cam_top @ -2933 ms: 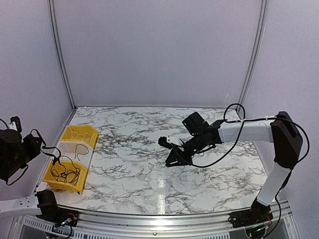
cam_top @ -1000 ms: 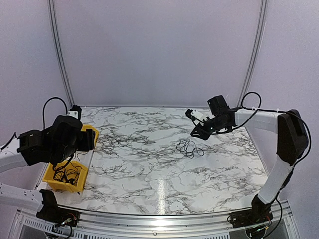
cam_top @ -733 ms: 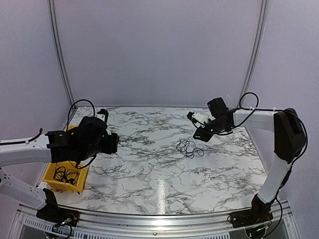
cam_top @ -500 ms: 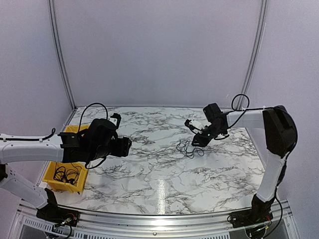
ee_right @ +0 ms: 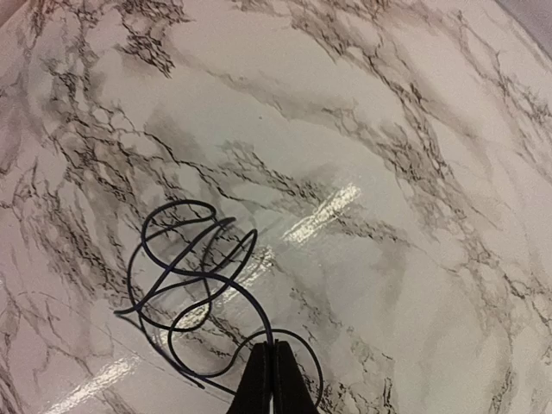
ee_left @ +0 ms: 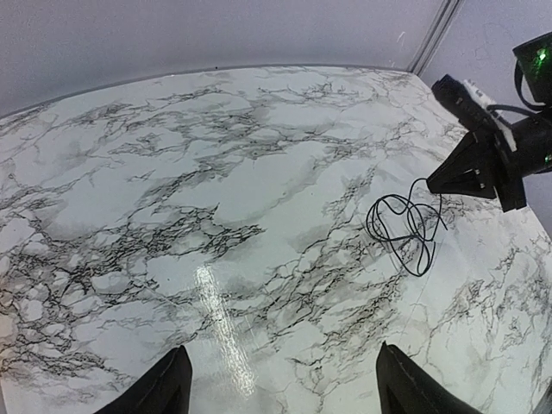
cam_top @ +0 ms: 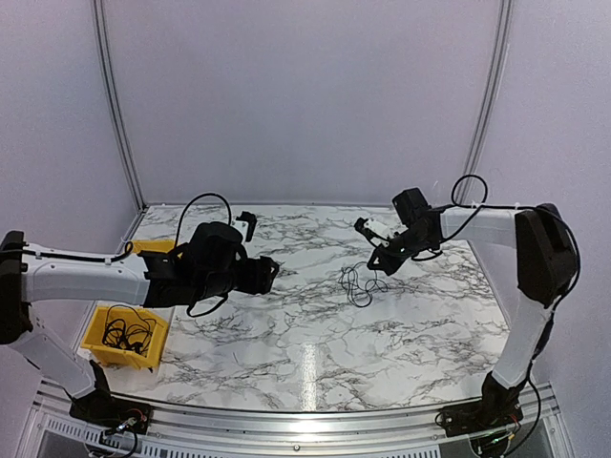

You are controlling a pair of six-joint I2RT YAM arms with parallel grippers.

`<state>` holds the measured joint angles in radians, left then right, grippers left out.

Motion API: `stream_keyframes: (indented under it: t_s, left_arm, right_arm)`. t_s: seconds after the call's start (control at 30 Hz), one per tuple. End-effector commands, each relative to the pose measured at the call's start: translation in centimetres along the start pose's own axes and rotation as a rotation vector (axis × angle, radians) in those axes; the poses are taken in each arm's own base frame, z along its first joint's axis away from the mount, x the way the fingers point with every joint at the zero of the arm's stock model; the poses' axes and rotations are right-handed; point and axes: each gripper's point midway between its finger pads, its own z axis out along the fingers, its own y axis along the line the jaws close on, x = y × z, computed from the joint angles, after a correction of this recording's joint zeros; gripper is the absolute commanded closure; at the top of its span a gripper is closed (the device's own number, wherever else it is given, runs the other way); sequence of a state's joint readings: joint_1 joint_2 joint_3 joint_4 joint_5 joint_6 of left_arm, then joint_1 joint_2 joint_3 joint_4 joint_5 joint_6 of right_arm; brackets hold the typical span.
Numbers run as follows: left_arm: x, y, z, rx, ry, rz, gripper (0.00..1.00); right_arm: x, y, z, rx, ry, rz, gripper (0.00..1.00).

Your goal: Untangle the cables

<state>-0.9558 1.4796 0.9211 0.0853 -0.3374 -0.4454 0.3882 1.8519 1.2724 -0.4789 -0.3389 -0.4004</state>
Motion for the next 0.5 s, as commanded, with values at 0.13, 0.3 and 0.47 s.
stream_keyframes:
  t_s: [0.13,0.3,0.47]
  left_arm:
    - [-3.9,-5.1,0.7,0.158,-0.083,0.035,0.22]
    - [-4.7,-8.7,0.0,0.253,-0.096,0.126,0.22]
    - [-4.4,-9.2,1.0,0.248,-0.086,0.112,0.21]
  right_arm:
    - [-6.1,9.7,-6.6,-0.137,-0.156,-0.255,1.00]
    - [-8.8,14.5,-8.2,-0.250,-0.178,-0.319,1.00]
    - [-10.7,17.8,-9.7,-0.344,-0.211,-0.345,1.00]
